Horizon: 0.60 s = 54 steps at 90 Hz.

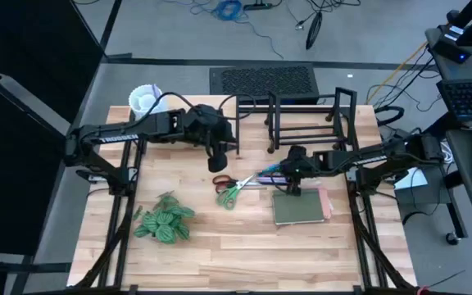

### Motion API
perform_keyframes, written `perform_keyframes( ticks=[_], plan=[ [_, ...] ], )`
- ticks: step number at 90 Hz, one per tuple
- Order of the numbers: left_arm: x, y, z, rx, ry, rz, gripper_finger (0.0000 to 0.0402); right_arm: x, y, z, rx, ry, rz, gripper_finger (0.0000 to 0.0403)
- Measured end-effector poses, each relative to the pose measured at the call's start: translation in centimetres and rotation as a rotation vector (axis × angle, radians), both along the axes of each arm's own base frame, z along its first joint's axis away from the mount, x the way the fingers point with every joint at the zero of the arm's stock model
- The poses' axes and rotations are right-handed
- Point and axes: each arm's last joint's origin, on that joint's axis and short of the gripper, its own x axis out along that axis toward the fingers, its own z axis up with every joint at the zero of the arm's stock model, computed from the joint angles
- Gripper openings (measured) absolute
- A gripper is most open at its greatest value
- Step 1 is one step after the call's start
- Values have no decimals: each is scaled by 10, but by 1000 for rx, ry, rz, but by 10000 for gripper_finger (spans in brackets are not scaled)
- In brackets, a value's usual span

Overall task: Stock shelves
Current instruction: Remove the purple pen from the white pen holder

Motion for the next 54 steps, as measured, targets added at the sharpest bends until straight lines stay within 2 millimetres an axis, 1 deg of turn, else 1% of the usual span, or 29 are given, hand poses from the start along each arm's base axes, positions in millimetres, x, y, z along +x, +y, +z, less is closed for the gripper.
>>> perform_keyframes(
  ticks=[12,22,34,47,54],
  plan=[
    [0,0,0,0,-1,0,74,0,3,5,45,-29,-24,184],
    [0,0,0,0,-1,0,74,2,4,12,121,-71,-72,205],
    [0,0,1,1,-8,0,74,3,4,15,159,-93,-126,213],
    [4,1,5,8,-64,3,74,4,3,16,150,-108,-123,214],
    [4,1,6,3,-73,15,76,8,1,19,141,-159,-126,215]
  ],
)
